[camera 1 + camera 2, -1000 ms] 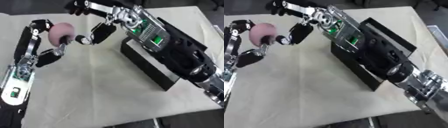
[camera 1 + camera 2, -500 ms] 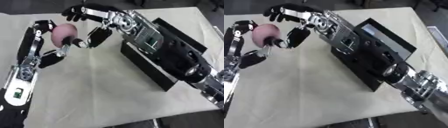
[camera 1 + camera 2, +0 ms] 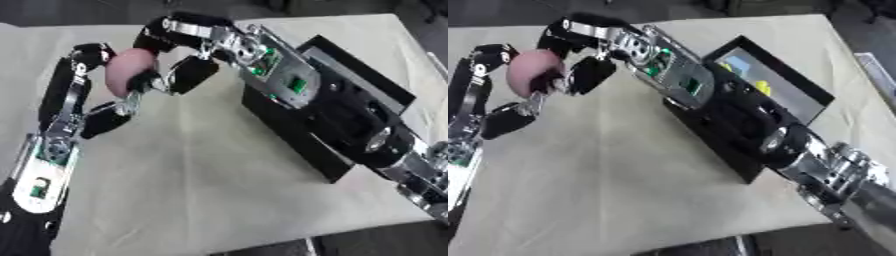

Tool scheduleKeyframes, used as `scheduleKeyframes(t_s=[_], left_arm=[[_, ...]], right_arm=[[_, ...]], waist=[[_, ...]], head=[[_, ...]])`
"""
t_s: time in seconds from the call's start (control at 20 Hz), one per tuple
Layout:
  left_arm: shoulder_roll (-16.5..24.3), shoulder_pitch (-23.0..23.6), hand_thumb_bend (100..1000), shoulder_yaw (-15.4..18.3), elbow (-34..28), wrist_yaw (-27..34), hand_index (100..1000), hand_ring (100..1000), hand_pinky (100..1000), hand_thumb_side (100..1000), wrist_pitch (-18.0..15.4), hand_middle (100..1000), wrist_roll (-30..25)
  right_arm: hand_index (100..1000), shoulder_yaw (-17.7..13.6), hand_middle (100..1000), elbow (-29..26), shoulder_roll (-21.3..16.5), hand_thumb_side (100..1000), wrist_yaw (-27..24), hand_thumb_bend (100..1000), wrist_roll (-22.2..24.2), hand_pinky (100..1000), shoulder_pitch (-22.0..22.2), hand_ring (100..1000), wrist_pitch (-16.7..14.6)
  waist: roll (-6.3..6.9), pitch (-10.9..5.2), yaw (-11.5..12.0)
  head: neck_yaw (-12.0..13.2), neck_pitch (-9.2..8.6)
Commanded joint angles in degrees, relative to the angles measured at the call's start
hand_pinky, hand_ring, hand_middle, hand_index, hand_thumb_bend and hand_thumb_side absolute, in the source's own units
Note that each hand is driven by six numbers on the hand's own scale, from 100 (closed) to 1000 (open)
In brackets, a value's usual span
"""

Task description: Pick up the objects with one hand, pass them to the other hand, and then place them into the box on the other side of the table.

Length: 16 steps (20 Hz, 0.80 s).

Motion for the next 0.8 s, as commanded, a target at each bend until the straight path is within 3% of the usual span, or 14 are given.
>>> scheduleKeyframes(t_s=[0.05, 0.3, 0.45, 0.5, 0.55, 0.8], left_arm=[[-1.01, -1.24, 100, -0.35, -0.89, 0.30, 569, 468, 539, 306, -0.05, 425, -0.30], [-0.93, -1.16, 100, -0.10, -0.51, 0.20, 637, 496, 561, 218, 1.13, 460, 0.13], [-0.88, -1.10, 291, 0.05, -0.02, 0.29, 737, 558, 616, 263, 3.42, 527, 0.58], [-0.82, -1.10, 380, 0.03, 0.07, 0.26, 786, 586, 642, 310, 4.12, 555, 0.51], [-0.61, -1.06, 583, 0.14, 0.36, -0.11, 892, 671, 708, 471, 5.15, 647, 0.17], [0.09, -1.06, 761, 1.17, 0.31, -3.42, 926, 722, 740, 779, 10.20, 705, 1.01]], right_arm=[[612, -0.01, 528, -0.25, 0.11, 100, -1.90, 215, 0.28, 894, -1.32, 745, -0.16], [502, -0.59, 451, -0.49, -0.05, 100, -5.38, 363, -0.59, 882, -1.16, 691, 0.21], [476, -0.83, 426, -1.16, -0.37, 100, -7.08, 400, -1.86, 878, -1.17, 670, 0.67], [474, -0.86, 423, -1.45, -0.51, 100, -7.34, 402, -2.11, 878, -1.16, 668, 0.77], [472, -1.04, 420, -1.80, -0.75, 100, -7.53, 403, -2.31, 877, -1.18, 664, 0.83], [473, -1.97, 421, -3.55, -1.90, 100, -8.34, 402, -2.67, 877, -1.05, 662, 1.35]], waist=[[0.05, -0.88, 0.07], [0.02, -0.99, 0.08], [0.08, -1.09, 0.04], [0.11, -1.13, 0.03], [0.19, -1.21, 0.01], [0.47, -1.55, -0.12]], head=[[-0.30, -0.41], [-0.35, -0.45], [-0.36, -0.50], [-0.36, -0.50], [-0.40, -0.47], [-0.53, -0.32]])
